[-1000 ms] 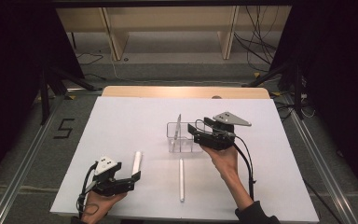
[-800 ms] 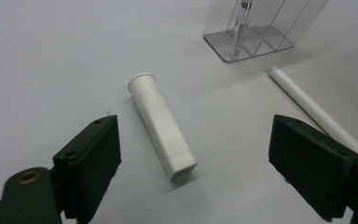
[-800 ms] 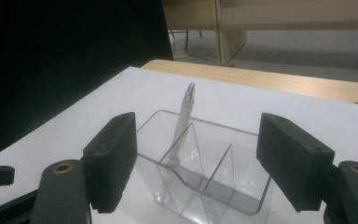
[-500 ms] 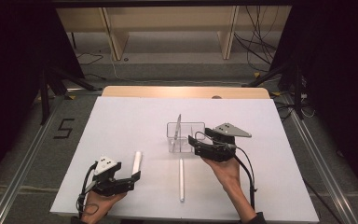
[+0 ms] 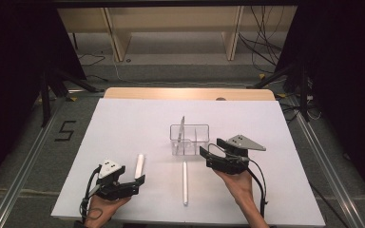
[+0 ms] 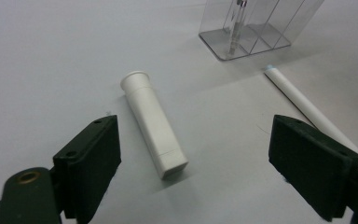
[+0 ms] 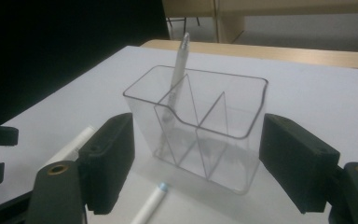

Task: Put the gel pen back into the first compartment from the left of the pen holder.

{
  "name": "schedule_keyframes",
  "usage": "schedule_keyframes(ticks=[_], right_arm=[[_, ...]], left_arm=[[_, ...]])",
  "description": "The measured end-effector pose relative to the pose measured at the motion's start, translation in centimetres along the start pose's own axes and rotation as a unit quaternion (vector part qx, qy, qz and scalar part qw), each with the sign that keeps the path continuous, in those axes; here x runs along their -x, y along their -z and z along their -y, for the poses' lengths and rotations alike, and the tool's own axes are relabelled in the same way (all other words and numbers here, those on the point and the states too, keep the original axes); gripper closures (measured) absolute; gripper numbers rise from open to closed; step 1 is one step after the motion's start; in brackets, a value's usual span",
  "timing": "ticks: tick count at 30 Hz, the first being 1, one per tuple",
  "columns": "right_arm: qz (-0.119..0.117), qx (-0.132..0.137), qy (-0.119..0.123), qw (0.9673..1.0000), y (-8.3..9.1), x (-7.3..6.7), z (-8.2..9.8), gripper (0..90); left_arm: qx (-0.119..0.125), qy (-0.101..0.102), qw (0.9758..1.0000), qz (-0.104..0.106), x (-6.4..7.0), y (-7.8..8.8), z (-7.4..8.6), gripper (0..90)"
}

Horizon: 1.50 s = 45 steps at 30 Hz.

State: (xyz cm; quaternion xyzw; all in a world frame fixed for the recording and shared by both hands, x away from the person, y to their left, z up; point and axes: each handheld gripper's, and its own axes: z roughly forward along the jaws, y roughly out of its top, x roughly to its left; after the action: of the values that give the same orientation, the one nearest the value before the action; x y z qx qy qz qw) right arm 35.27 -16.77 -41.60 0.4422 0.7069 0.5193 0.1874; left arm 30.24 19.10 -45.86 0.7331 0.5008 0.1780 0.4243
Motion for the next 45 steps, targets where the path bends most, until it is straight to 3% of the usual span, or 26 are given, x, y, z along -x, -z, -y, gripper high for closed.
schedule_keyframes(ticks=[7, 19, 30, 45], right_arm=[[0.008, -0.003, 0.003, 1.0, 0.8, 0.6, 0.9, 27.3], [0.018, -0.015, 0.011, 0.9997, 1.9, 0.9, 2.4, 27.3], [0.03, -0.02, 0.011, 0.9993, 3.2, 1.5, 3.7, 27.3], [0.032, -0.018, 0.007, 0.9993, 4.3, 1.8, 4.6, 25.9]], left_arm=[[-0.01, -0.008, 0.9999, 0.003, 1.0, -0.3, 0.0, 16.1], [-0.021, -0.004, 0.9998, 0.006, 2.7, -0.9, -0.2, 16.1], [-0.032, -0.021, 0.9991, 0.016, 4.8, -1.9, -0.4, 16.2], [-0.035, -0.025, 0.9987, 0.028, 6.1, -2.5, -0.6, 16.1]])
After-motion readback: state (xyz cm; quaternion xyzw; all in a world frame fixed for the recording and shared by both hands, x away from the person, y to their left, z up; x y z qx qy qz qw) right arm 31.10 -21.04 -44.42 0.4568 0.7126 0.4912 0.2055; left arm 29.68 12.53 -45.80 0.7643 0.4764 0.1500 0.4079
